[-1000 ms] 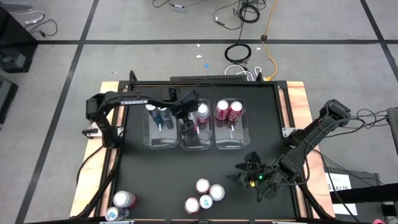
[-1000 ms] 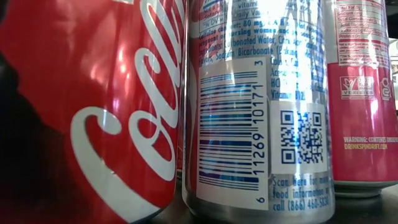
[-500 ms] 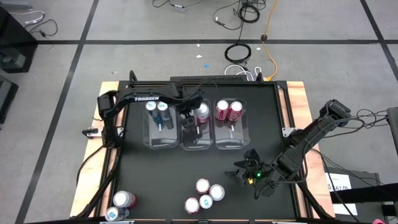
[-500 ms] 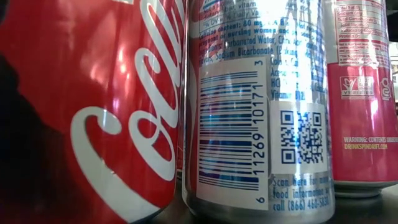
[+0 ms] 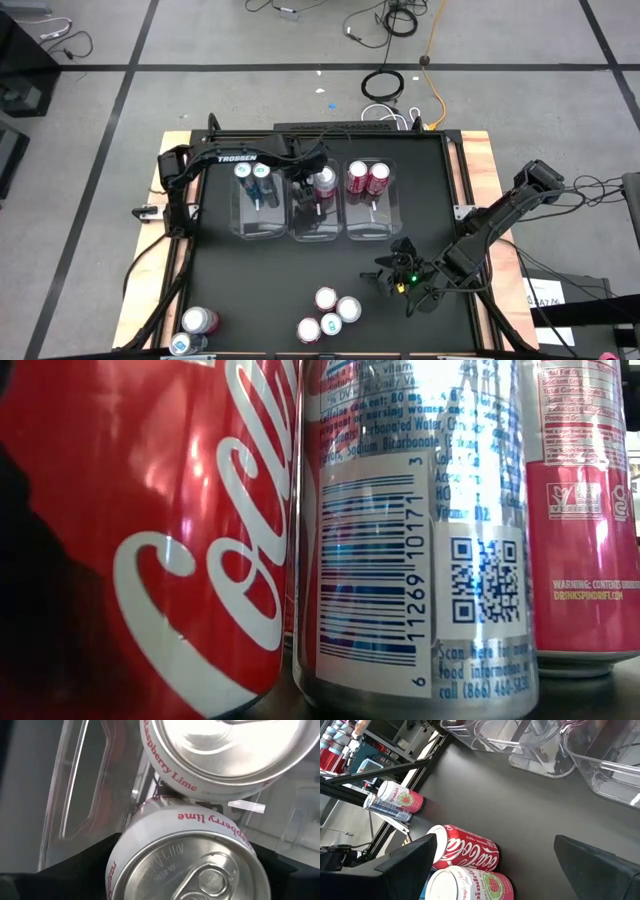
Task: Sort soda cans
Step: Put the pink-white soda can into the middle transparent bin
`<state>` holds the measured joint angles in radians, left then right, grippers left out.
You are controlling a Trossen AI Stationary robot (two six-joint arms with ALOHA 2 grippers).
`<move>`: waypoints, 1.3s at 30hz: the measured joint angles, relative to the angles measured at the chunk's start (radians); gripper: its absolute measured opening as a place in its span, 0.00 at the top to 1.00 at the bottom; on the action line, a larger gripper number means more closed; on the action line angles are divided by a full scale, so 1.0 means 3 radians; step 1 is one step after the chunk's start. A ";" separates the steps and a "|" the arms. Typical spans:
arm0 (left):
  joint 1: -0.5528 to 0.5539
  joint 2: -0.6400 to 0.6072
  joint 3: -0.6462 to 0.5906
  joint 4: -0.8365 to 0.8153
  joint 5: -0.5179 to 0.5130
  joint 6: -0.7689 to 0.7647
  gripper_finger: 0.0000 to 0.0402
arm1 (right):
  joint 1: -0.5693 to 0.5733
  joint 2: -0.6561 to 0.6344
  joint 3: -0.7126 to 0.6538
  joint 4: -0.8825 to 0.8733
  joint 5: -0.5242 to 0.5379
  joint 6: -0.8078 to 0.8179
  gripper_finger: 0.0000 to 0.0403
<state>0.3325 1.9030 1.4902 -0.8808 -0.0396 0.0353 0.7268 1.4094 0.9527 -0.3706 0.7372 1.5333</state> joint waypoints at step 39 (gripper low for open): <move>-0.0912 -0.1264 -0.0050 -0.1155 -0.0532 -0.1639 0.03 | 0.0001 -0.0001 0.0000 -0.0004 -0.0201 -0.0208 0.02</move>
<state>0.0588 1.5238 1.4752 -1.2274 -0.1992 -0.4564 0.7272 1.4090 0.9527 -0.3717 0.6768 1.4709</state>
